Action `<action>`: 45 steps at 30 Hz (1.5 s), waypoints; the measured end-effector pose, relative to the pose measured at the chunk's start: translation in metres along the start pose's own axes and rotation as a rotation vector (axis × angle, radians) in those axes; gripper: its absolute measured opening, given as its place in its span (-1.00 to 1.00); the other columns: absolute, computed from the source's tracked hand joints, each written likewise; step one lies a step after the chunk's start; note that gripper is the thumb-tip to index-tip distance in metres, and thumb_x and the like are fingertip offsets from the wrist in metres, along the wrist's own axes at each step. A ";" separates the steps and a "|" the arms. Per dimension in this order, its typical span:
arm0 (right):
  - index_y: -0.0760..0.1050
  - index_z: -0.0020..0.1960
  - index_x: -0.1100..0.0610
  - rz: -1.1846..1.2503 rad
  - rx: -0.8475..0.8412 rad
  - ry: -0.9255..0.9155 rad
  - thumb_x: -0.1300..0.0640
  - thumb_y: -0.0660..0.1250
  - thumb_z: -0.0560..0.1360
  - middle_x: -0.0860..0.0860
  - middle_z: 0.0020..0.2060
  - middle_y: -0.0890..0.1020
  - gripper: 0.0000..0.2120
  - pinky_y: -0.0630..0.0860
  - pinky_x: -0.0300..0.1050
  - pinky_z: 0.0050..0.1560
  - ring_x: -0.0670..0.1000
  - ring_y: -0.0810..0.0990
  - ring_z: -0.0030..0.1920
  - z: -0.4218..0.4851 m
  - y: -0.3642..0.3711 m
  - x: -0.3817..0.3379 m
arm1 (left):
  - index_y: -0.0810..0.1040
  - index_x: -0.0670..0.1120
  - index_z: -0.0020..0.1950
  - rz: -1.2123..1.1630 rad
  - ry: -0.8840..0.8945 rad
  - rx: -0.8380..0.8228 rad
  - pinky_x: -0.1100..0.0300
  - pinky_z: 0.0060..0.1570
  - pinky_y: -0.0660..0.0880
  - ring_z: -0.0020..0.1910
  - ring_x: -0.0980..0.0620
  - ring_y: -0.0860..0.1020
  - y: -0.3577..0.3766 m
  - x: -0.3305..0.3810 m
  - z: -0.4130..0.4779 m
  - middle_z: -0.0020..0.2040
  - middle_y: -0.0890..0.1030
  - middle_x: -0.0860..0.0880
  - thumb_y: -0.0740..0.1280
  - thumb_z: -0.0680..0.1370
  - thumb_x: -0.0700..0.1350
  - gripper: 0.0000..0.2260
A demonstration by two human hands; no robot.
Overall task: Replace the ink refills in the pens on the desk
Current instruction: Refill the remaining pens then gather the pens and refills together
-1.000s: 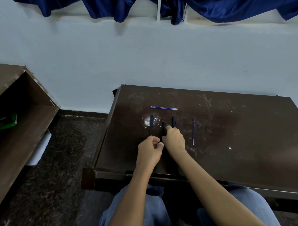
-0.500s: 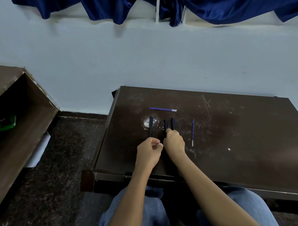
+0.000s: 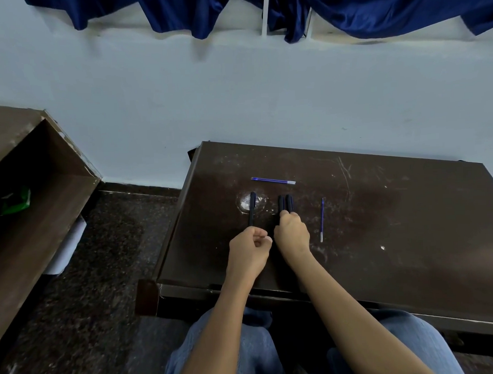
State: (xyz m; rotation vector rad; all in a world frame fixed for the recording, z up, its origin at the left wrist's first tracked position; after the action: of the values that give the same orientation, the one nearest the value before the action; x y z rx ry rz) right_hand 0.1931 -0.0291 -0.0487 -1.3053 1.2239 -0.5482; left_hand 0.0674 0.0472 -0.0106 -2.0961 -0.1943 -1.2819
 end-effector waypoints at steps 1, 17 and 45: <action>0.42 0.12 0.27 0.001 0.001 0.002 0.31 0.20 0.54 0.19 0.07 0.53 -0.83 0.51 -0.01 -0.15 0.22 0.60 0.01 0.001 0.000 0.000 | 0.55 -0.06 0.15 0.000 -0.001 0.000 0.47 -0.28 0.36 -0.09 0.23 0.50 0.000 0.000 0.000 0.00 0.57 0.07 0.32 0.56 -0.12 -0.82; 0.44 0.14 0.29 0.002 0.024 0.006 0.31 0.21 0.53 0.20 0.10 0.53 -0.81 0.55 0.04 -0.10 0.23 0.61 0.03 0.004 -0.002 0.004 | 0.54 -0.01 0.12 -0.011 -0.019 -0.009 0.45 -0.31 0.34 -0.15 0.31 0.48 -0.001 -0.003 0.001 -0.03 0.55 0.12 0.32 0.55 -0.10 -0.85; 0.52 0.02 0.26 0.895 -0.731 -0.196 0.32 0.34 0.50 0.13 -0.25 0.66 -0.89 0.59 -0.23 -0.32 -0.02 0.67 -0.31 -0.068 0.020 -0.049 | 0.55 -0.04 0.03 -0.185 -0.142 0.167 0.28 -0.27 0.35 -0.11 0.08 0.52 -0.023 -0.015 0.001 -0.09 0.55 0.04 0.17 0.62 -0.08 -0.83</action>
State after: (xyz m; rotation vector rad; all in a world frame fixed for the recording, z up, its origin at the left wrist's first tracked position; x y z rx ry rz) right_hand 0.1098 -0.0101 -0.0369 -1.1679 1.7375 0.7110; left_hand 0.0503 0.0680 -0.0127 -2.0624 -0.5504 -1.1764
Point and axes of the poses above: each hand's wrist, its own z-axis towards the middle knuckle, its own y-axis out of the palm, x = y × z, the point moved 10 cm from there along z, towards the middle knuckle
